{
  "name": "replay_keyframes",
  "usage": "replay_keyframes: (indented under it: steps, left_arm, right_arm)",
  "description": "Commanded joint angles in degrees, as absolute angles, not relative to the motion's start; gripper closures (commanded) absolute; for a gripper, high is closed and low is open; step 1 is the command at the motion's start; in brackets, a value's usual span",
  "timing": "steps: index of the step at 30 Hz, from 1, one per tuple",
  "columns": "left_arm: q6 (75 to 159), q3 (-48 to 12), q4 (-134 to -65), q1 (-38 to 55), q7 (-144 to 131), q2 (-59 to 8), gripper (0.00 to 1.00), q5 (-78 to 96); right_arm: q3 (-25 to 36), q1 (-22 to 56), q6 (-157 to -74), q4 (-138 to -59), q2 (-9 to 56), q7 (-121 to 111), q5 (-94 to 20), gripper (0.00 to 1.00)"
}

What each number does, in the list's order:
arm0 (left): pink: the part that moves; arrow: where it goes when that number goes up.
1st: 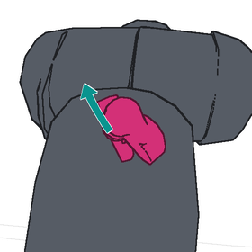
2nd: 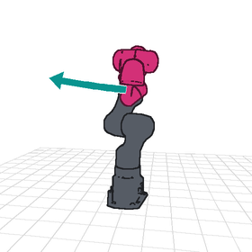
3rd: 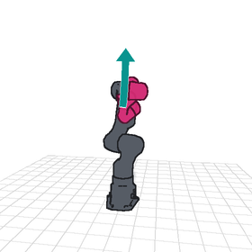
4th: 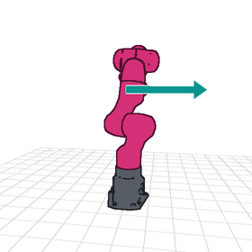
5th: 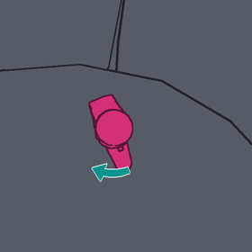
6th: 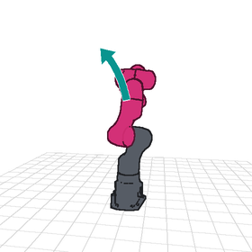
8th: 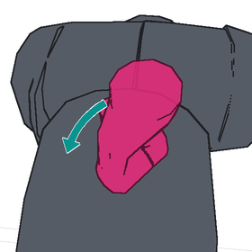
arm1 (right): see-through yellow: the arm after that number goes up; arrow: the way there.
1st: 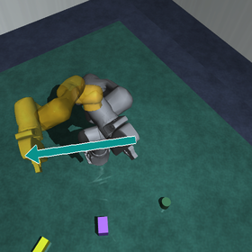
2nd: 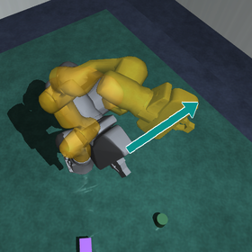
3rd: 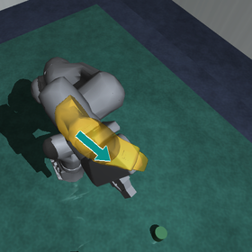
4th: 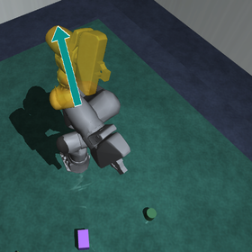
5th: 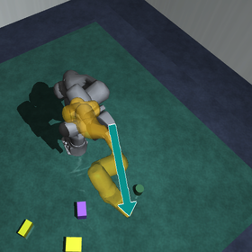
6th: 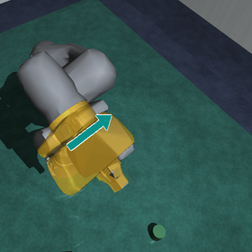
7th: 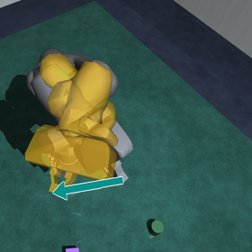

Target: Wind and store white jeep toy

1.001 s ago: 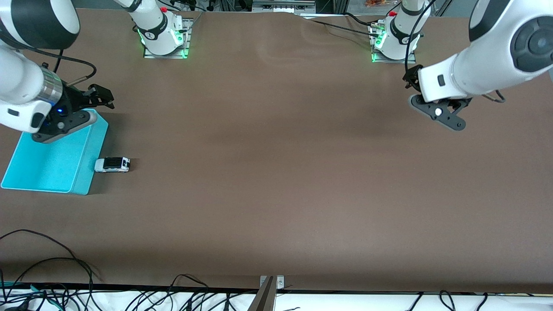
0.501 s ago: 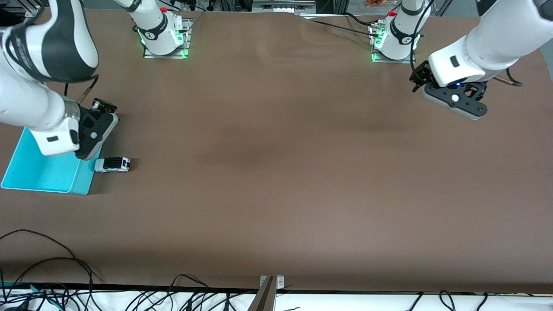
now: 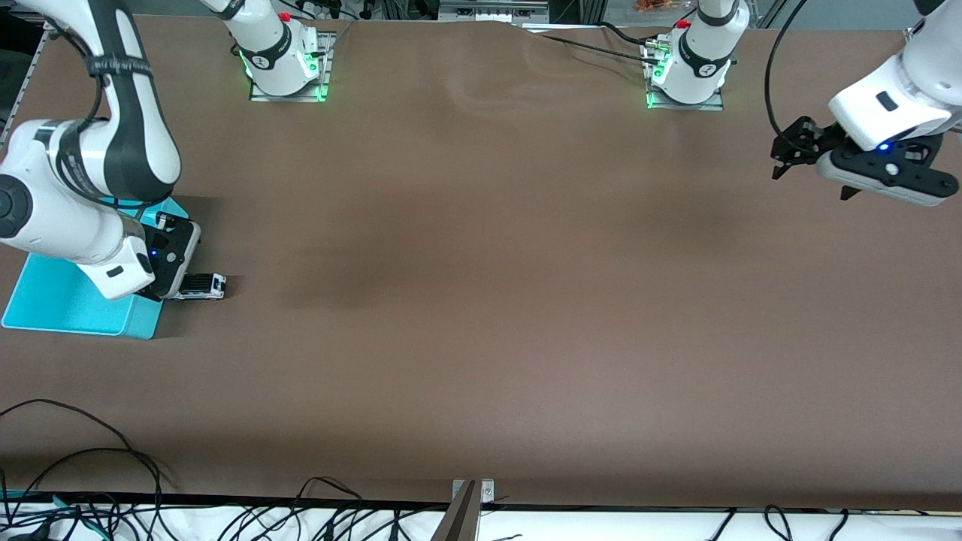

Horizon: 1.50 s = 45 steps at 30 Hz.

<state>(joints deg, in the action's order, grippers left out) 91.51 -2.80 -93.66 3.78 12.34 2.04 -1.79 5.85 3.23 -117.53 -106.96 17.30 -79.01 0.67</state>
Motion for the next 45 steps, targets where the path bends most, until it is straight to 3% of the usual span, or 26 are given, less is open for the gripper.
replay_keyframes:
  steps: [1,11,17,27,33,41,45]
  left_arm:
    - [92.2,-1.85,-93.61,4.13,9.41,2.9,0.0,-1.32]
    - [89.04,-2.11,-92.99,1.85,6.94,2.81,0.0,-1.06]
    - [84.64,-2.55,-91.5,-0.35,7.03,2.81,0.0,1.05]
    - [84.38,-2.64,-91.41,-0.62,7.3,2.46,0.0,4.75]
    - [84.38,-2.81,-90.26,-0.26,4.67,2.28,0.0,4.13]
    - [84.38,-2.81,-90.26,-0.26,3.69,2.2,0.0,4.13]
    - [84.46,-2.46,-89.91,-0.53,4.22,1.41,0.0,4.22]
  right_arm:
    - [5.45,0.18,-122.69,-110.04,19.5,-87.26,-1.05,0.0]
    - [5.36,-3.78,-130.25,-109.95,27.33,-103.97,-8.44,0.0]
    - [5.27,-3.69,-132.36,-109.69,28.47,-104.85,-8.44,0.0]
    - [5.27,-3.69,-135.79,-109.69,30.67,-107.84,-8.44,0.01]
    - [5.27,-3.6,-135.44,-109.78,30.59,-108.1,-8.17,0.21]
    - [5.27,-3.6,-134.56,-109.69,30.15,-108.37,-8.17,0.75]
    - [4.92,-3.34,-132.55,-109.25,29.1,-107.4,-8.44,0.81]
